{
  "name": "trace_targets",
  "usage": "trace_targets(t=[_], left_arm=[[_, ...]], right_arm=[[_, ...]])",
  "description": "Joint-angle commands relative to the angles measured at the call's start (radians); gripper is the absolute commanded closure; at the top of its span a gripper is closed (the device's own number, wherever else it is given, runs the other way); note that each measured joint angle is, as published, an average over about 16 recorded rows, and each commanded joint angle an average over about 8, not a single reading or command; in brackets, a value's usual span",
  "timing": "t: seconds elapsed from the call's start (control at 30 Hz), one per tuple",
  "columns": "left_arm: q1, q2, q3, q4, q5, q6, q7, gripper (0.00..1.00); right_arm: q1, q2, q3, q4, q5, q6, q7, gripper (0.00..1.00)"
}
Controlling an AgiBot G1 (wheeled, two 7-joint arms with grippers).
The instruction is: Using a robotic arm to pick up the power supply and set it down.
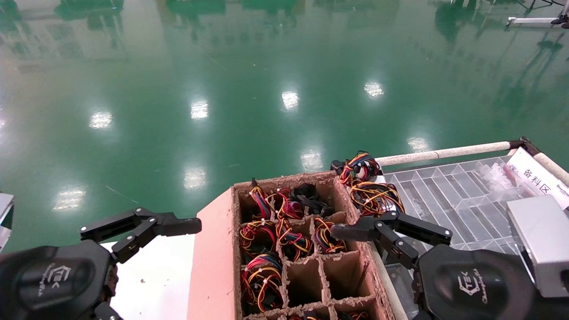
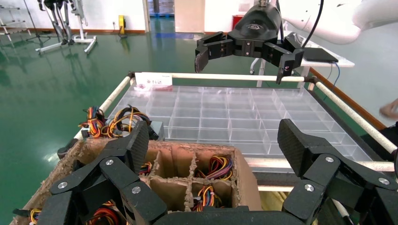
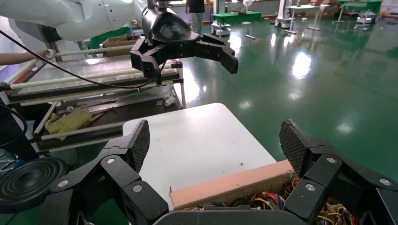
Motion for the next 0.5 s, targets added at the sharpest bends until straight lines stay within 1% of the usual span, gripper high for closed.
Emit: trace_targets(t=[0.03,0.5], left_arm=[[0.000,0.000,0.000,0.000,0.000,0.000,0.000,0.00],[0.000,0.000,0.000,0.000,0.000,0.000,0.000,0.00]], right_arm=[[0.000,0.000,0.000,0.000,0.000,0.000,0.000,0.00],[0.000,0.000,0.000,0.000,0.000,0.000,0.000,0.00]])
